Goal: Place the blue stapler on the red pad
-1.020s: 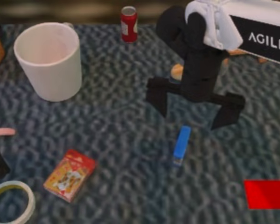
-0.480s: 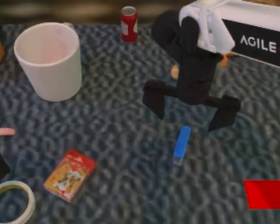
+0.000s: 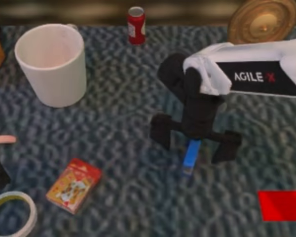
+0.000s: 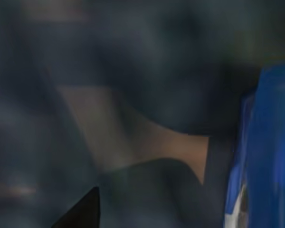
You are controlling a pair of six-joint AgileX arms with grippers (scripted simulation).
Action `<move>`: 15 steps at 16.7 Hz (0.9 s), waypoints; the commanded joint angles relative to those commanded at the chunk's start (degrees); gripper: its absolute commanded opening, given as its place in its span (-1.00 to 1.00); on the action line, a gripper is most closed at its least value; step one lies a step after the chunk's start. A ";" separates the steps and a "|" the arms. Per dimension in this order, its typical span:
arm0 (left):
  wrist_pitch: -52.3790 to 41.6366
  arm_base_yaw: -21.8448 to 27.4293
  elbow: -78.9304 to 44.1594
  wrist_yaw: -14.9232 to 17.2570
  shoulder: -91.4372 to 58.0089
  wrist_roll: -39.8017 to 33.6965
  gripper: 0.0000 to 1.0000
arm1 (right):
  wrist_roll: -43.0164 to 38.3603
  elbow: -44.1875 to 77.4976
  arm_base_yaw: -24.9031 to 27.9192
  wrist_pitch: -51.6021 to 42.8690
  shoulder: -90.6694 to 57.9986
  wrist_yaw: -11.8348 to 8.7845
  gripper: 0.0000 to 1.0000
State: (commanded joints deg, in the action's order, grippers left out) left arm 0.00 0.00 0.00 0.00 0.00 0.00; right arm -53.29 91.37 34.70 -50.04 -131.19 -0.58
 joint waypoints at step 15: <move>0.00 0.00 0.00 0.00 0.00 0.00 1.00 | -0.06 -0.74 0.05 1.03 -0.51 0.01 -0.51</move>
State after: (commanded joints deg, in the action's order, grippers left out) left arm 0.00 0.00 0.00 0.00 0.00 0.00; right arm -53.35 90.63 34.76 -49.01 -131.70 -0.57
